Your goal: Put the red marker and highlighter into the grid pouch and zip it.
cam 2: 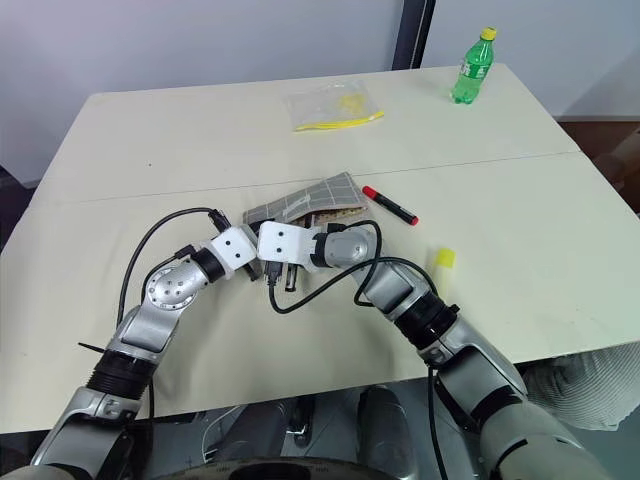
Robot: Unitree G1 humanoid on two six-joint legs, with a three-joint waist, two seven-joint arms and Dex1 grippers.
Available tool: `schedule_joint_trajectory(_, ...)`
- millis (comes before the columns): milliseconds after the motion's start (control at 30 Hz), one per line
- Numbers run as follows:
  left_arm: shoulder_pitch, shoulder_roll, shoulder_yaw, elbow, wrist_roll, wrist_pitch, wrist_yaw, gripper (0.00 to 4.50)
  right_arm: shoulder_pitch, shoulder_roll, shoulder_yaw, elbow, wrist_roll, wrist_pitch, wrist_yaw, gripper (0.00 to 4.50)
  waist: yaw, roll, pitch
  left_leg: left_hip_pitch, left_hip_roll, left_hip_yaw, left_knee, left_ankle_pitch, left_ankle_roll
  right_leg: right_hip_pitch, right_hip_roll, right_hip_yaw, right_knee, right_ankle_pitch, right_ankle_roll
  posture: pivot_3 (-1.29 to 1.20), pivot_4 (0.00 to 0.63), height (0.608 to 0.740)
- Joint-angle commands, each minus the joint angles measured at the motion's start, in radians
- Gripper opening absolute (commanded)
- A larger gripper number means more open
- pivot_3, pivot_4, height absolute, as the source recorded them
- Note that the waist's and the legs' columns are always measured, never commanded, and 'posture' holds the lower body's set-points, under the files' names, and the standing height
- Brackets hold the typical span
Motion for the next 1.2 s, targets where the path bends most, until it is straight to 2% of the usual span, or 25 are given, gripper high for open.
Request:
schedule_joint_trajectory(33, 0.007, 0.003, 0.022, -0.058, -0.018, 0.003, 0.009, 0.0, 0.075, -0.046, -0.064, -0.113, 0.009, 0.005, 0.015, 1.94, 0.005, 0.0, 0.0, 0.0, 0.0, 0.0, 0.0, 0.0, 0.0, 0.0, 0.0, 0.0, 0.0, 0.0, 0.0, 0.0, 0.15, 0.74)
schedule_joint_trajectory(167, 0.012, 0.009, 0.039, -0.061, -0.024, 0.01, 0.023, 0.0, 0.23, -0.147, -0.17, -0.271, 0.045, 0.07, 0.024, 4.1, 0.006, 0.0, 0.0, 0.0, -0.001, -0.001, 0.0, 0.0, 0.0, 0.001, 0.0, 0.001, -0.001, 0.0, 0.0, 0.0, 0.15, 0.74)
schedule_joint_trajectory(200, 0.011, 0.011, 0.044, -0.059, -0.026, 0.009, 0.025, 0.0, 0.273, -0.174, -0.197, -0.313, 0.055, 0.069, 0.027, 4.47, 0.006, 0.0, 0.0, 0.0, -0.001, -0.001, 0.0, 0.0, 0.0, 0.001, 0.0, 0.002, -0.001, 0.0, 0.0, 0.0, 0.15, 0.74)
schedule_joint_trajectory(300, 0.008, 0.016, 0.052, -0.05, -0.026, 0.003, 0.026, 0.0, 0.387, -0.209, -0.311, -0.443, 0.131, 0.115, 0.021, 4.47, 0.006, 0.0, 0.0, 0.0, 0.0, -0.001, 0.0, 0.0, 0.0, 0.001, 0.0, 0.002, -0.001, 0.0, 0.0, 0.0, 0.15, 0.74)
schedule_joint_trajectory(400, 0.005, 0.035, 0.057, -0.043, -0.025, -0.002, 0.019, 0.0, 0.478, -0.181, -0.476, -0.573, 0.292, 0.216, 0.0, 4.47, 0.004, 0.0, 0.0, 0.0, 0.001, -0.001, 0.0, 0.0, 0.0, 0.003, 0.0, 0.003, -0.001, 0.0, 0.0, 0.0, 0.15, 0.74)
schedule_joint_trajectory(567, -0.007, 0.109, 0.109, 0.048, -0.049, -0.036, 0.011, 0.0, 0.524, -0.047, -0.747, -0.581, 0.408, 0.343, -0.228, 4.47, 0.005, 0.0, 0.0, 0.001, 0.002, -0.001, 0.0, 0.0, -0.001, 0.001, 0.001, 0.004, -0.001, 0.0, 0.0, 0.0, 0.15, 0.74)
schedule_joint_trajectory(700, -0.022, 0.134, 0.103, 0.12, -0.058, -0.068, -0.008, 0.0, 0.434, -0.087, -0.73, -0.418, 0.313, 0.337, -0.292, 4.47, 0.004, 0.0, 0.0, 0.001, 0.001, -0.001, 0.0, 0.0, -0.001, 0.0, 0.001, 0.004, -0.001, 0.0, -0.001, 0.0, 0.15, 0.74)
schedule_joint_trajectory(833, -0.036, 0.125, 0.082, 0.134, -0.06, -0.071, -0.036, 0.0, 0.292, -0.104, -0.718, -0.199, 0.317, 0.34, -0.276, 4.47, 0.005, 0.0, 0.0, 0.001, 0.001, 0.0, 0.0, 0.0, 0.0, 0.0, 0.0, 0.004, -0.001, 0.001, -0.001, 0.0, 0.15, 0.74)
schedule_joint_trajectory(967, -0.047, 0.135, 0.076, 0.131, -0.05, -0.077, -0.049, 0.0, 0.167, -0.15, -0.683, 0.063, 0.303, 0.32, -0.195, 4.47, 0.005, 0.0, 0.0, 0.0, 0.001, 0.0, 0.0, 0.0, 0.0, 0.001, 0.0, 0.004, -0.001, 0.001, -0.001, 0.0, 0.15, 0.74)
schedule_joint_trajectory(1100, -0.051, 0.153, 0.074, 0.118, -0.041, -0.079, -0.055, 0.0, 0.114, -0.185, -0.645, 0.208, 0.305, 0.35, -0.101, 4.47, 0.003, 0.0, 0.0, 0.0, 0.0, 0.0, -0.001, 0.0, 0.0, 0.002, 0.0, 0.005, -0.001, 0.001, -0.001, 0.0, 0.15, 0.74)
schedule_joint_trajectory(1200, -0.049, 0.157, 0.079, 0.104, -0.044, -0.073, -0.051, 0.0, 0.088, -0.194, -0.642, 0.269, 0.304, 0.351, -0.077, 3.6, 0.002, 0.0, 0.0, -0.001, 0.0, 0.0, -0.001, 0.0, 0.0, 0.003, 0.0, 0.005, -0.001, 0.001, -0.001, 0.0, 0.15, 0.74)
